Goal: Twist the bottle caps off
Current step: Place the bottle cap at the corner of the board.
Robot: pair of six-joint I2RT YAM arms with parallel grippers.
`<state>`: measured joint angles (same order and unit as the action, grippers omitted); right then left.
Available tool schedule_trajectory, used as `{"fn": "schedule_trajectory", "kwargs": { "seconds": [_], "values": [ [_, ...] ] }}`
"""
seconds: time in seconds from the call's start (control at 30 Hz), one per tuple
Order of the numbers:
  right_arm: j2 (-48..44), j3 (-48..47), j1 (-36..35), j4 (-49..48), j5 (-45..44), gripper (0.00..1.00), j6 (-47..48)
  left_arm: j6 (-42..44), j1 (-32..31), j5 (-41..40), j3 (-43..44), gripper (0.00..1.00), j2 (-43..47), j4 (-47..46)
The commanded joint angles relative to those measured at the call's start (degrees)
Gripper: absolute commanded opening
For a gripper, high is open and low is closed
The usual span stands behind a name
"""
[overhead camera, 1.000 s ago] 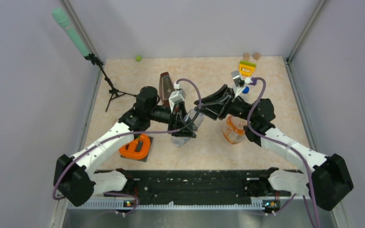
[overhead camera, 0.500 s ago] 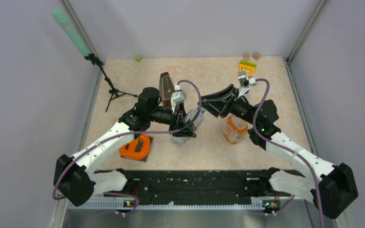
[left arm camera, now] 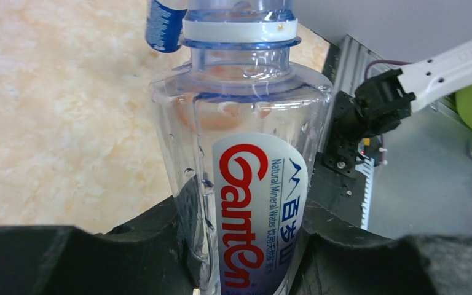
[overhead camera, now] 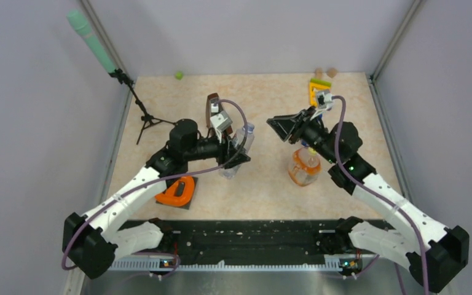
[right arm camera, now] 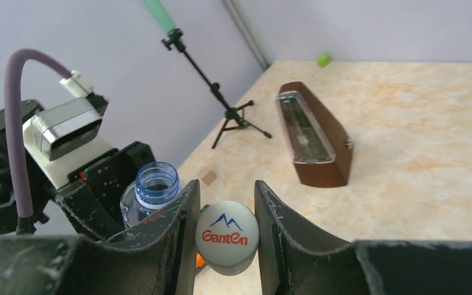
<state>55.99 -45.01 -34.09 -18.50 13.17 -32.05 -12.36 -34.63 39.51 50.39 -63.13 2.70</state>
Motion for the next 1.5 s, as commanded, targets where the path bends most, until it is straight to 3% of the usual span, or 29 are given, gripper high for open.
{"fn": "schedule_trajectory", "kwargs": {
  "seconds": [0.0, 0.27, 0.33, 0.6, 0.8, 1.0, 1.47],
  "values": [
    [-6.29, -4.43, 0.6, 9.8, -13.08, 0.0, 5.81, -1.63, 0.0, -5.93, -2.44, 0.0, 3.17, -5.92],
    [-10.47, -10.24, 2.48, 28.22, -41.1, 0.0, 15.38, -1.79, -0.06, -9.98, -3.54, 0.0, 6.47, -7.2],
    [-10.49, -11.12, 5.19, 30.98, -44.09, 0.0, 16.11, -1.96, -0.04, -11.04, -3.96, 0.0, 7.21, -8.01],
    [-10.09, -9.51, 30.66, 36.94, -26.84, 0.0, 9.77, -1.55, 0.0, -12.33, -4.67, 0.0, 9.07, -8.11],
    [-4.35, -4.67, 47.12, 35.55, -13.57, 0.0, 3.42, -1.05, -0.06, -12.81, -4.89, 0.0, 10.38, -7.63],
    [3.79, 3.12, 50.04, 28.82, -13.89, 0.0, 0.54, -0.38, -0.04, -11.86, -4.87, 0.0, 10.93, -7.51],
    [21.83, 11.05, 52.58, 11.66, -31.83, 0.0, -3.98, -0.4, -0.03, -11.62, -4.5, 0.0, 11.13, -7.46]
  ]
}}
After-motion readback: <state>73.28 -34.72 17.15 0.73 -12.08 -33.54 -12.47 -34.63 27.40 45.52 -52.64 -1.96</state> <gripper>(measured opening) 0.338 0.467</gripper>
